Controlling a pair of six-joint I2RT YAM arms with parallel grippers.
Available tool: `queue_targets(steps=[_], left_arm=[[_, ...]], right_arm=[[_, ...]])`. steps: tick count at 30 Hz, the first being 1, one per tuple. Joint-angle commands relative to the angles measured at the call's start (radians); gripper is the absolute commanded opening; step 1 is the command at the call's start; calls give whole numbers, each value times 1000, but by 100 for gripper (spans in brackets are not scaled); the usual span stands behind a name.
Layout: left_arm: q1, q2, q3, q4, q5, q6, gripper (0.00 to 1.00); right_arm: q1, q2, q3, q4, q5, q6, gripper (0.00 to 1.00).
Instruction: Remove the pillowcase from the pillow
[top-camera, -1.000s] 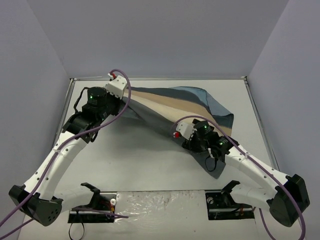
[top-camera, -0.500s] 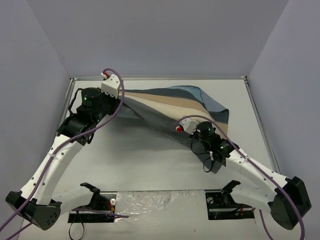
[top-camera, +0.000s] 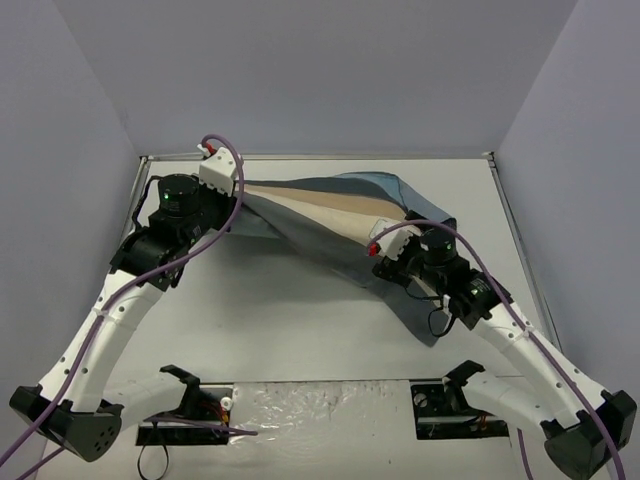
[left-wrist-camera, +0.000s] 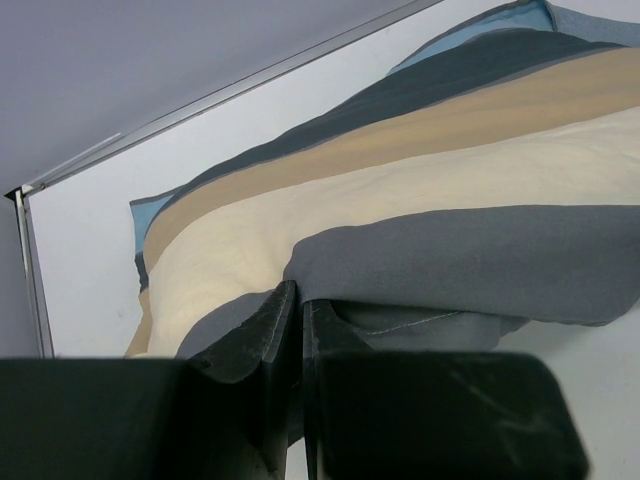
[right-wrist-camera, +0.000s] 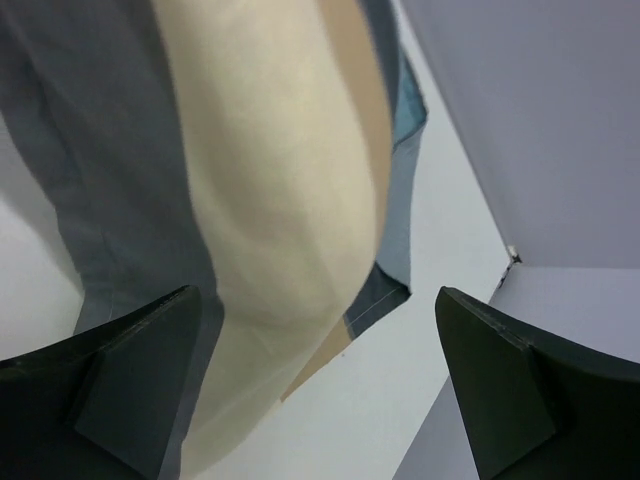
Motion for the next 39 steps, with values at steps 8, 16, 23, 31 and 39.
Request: queue_targets(steps=[8,16,23,31,39], left_arm=[[13,-36,50,92,13,-20,2],[19,-44,31,98,25,-26,2],[29,-65,20,86,8,-9,2],[32,-137,93,164,-125,-12,2],[33,-145,211,385,-213,-78,2]], right_arm=[[5,71,-189,263,154,-178,100],[0,311,-212,429,194,-253,92],[-20,309,-92,269,92,-216,3],[-21,62,288,-265,-500,-158,0],[-47,189,676,-371,-981,-2,0]])
